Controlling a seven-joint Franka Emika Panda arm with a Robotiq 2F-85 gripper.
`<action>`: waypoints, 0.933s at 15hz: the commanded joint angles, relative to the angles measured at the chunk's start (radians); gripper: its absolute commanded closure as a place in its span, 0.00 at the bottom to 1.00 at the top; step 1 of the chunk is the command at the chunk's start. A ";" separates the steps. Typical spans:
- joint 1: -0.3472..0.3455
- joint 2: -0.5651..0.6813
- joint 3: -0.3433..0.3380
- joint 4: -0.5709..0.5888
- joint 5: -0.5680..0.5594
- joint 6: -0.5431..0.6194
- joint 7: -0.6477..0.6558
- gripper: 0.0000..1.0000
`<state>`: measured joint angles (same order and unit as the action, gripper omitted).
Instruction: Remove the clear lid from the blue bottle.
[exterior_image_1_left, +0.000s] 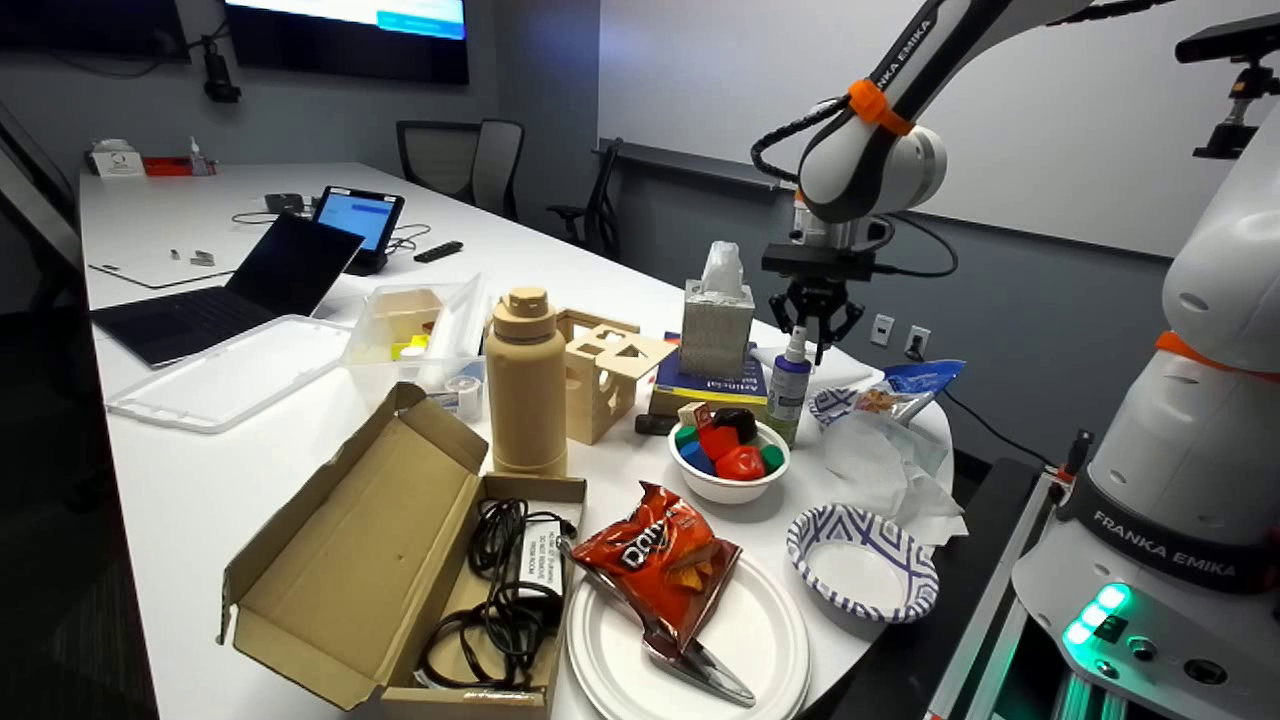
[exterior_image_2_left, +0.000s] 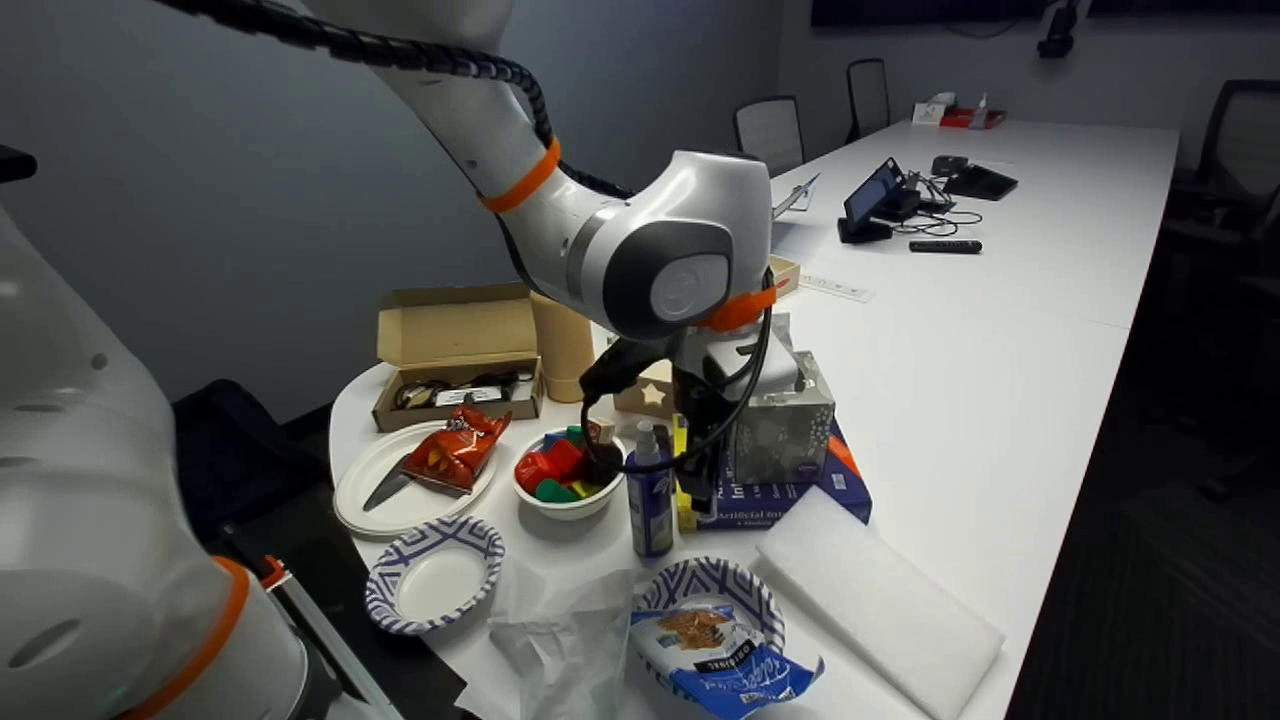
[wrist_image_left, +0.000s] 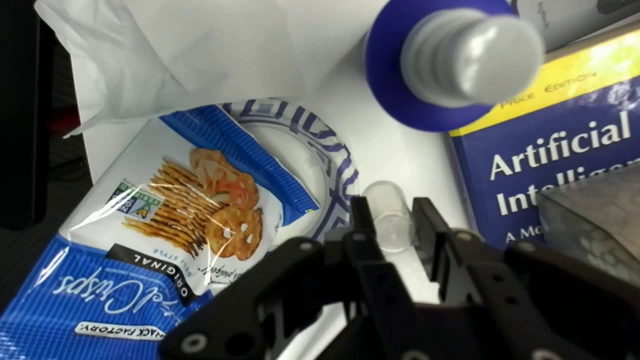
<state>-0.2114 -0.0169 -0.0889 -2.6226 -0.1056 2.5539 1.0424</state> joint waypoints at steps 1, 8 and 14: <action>0.025 0.051 -0.024 0.001 0.078 0.041 -0.021 0.94; 0.053 0.103 -0.028 0.006 0.193 0.066 -0.050 0.94; 0.063 0.119 -0.037 0.006 0.202 0.080 -0.049 0.42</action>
<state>-0.1683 0.0899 -0.1074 -2.6212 0.0649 2.6123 1.0191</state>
